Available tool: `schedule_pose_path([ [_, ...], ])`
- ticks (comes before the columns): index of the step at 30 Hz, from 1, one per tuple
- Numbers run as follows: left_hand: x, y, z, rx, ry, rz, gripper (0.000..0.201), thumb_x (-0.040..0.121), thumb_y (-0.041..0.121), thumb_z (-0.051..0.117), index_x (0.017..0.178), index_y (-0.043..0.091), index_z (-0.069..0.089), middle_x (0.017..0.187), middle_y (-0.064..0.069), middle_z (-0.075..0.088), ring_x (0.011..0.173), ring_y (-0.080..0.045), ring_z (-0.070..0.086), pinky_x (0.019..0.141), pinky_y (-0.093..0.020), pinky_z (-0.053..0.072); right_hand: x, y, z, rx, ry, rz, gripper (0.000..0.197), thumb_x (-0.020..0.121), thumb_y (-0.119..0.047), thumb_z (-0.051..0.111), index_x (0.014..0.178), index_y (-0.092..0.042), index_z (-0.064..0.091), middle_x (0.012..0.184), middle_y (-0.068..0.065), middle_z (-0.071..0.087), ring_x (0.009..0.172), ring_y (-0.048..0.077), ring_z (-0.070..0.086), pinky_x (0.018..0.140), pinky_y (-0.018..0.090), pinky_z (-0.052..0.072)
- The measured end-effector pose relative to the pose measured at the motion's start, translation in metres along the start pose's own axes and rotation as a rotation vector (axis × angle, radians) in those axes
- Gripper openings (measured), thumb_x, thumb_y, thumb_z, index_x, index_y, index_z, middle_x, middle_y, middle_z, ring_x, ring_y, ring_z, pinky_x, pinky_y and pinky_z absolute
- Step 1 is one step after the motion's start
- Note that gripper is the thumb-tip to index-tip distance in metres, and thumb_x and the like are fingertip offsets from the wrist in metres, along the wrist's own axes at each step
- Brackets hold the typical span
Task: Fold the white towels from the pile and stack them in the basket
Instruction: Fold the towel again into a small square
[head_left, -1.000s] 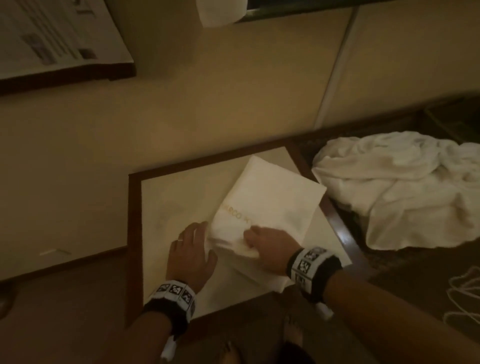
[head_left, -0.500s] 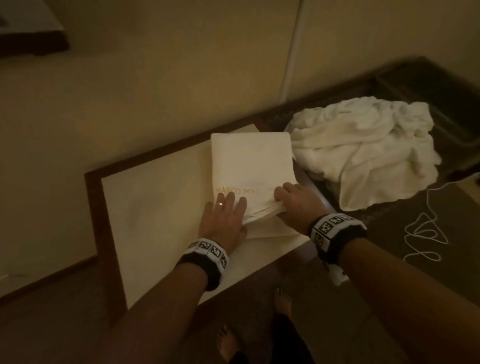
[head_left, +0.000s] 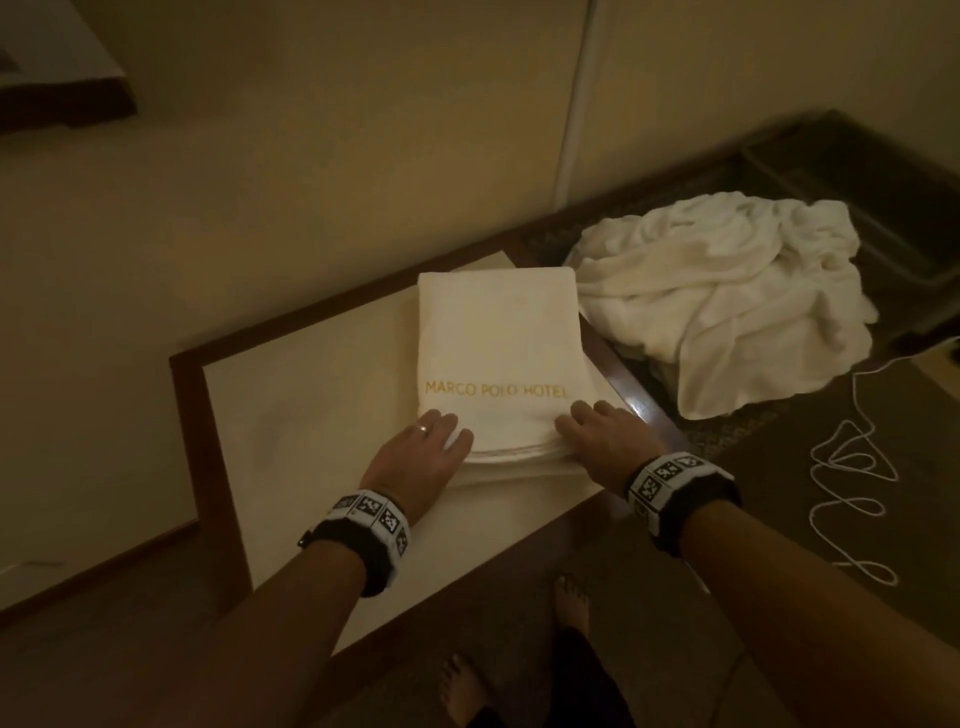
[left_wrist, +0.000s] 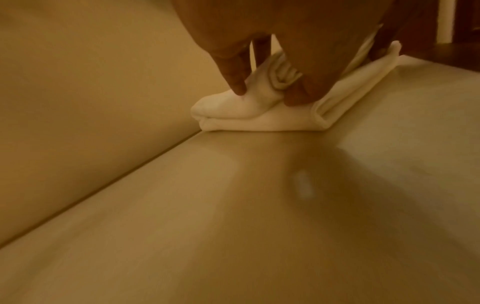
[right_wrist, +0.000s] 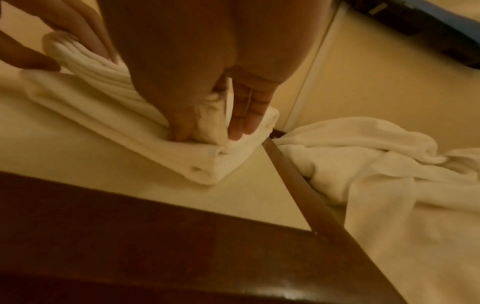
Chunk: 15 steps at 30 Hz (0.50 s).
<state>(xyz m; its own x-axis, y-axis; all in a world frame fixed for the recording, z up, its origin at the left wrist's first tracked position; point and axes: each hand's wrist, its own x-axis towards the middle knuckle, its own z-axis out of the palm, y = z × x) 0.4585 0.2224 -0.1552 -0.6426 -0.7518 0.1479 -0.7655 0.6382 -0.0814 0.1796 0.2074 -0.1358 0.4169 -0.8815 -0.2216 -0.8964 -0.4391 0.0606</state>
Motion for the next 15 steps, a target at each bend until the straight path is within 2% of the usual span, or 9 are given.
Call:
schedule_pose_path([
  [3,-0.007,-0.002,0.003,-0.078,0.036,-0.044,0.061,0.054,-0.005,0.084,0.11,0.006,0.063,0.106,-0.02,0.066,0.096,-0.037,0.066,0.049,-0.035,0.054,-0.006,0.003,0.001,0.069,-0.027,0.02,0.023,0.089,-0.022,0.057,0.111,-0.017,0.052,0.107,0.004,0.054,0.09,0.027,0.057,0.07,0.039,0.052],
  [5,-0.006,-0.002,0.002,-0.137,0.083,-0.051,0.064,0.056,-0.004,0.083,0.111,0.009,0.054,0.102,-0.017,0.065,0.092,-0.036,0.065,0.045,-0.033,0.052,-0.01,0.008,-0.003,0.096,0.012,-0.004,0.018,0.09,-0.027,0.055,0.104,-0.017,0.055,0.103,0.002,0.056,0.088,0.025,0.057,0.07,0.039,0.053],
  [9,-0.002,0.004,-0.005,-0.186,0.168,-0.056,0.054,0.055,-0.003,0.081,0.103,0.009,0.059,0.102,-0.014,0.06,0.087,-0.033,0.061,0.047,-0.032,0.05,-0.016,0.022,-0.007,0.066,0.18,-0.053,0.019,0.076,-0.016,0.07,0.09,-0.012,0.058,0.09,0.005,0.057,0.07,0.024,0.056,0.057,0.036,0.05],
  [11,-0.005,0.009,-0.002,-0.177,0.176,-0.014,0.051,0.056,-0.003,0.081,0.101,0.008,0.059,0.103,-0.013,0.055,0.083,-0.032,0.059,0.05,-0.032,0.051,-0.019,0.024,-0.004,0.016,0.18,-0.065,0.025,0.07,-0.012,0.075,0.089,-0.011,0.058,0.088,0.007,0.056,0.065,0.025,0.054,0.052,0.037,0.049],
  [15,-0.016,0.02,0.011,-0.203,0.105,0.02,0.062,0.059,0.0,0.08,0.114,0.01,0.053,0.106,-0.013,0.054,0.081,-0.031,0.061,0.055,-0.034,0.054,-0.027,0.025,0.015,-0.037,0.118,-0.073,0.034,0.06,-0.014,0.079,0.086,-0.014,0.057,0.085,0.007,0.054,0.061,0.026,0.054,0.048,0.033,0.042],
])
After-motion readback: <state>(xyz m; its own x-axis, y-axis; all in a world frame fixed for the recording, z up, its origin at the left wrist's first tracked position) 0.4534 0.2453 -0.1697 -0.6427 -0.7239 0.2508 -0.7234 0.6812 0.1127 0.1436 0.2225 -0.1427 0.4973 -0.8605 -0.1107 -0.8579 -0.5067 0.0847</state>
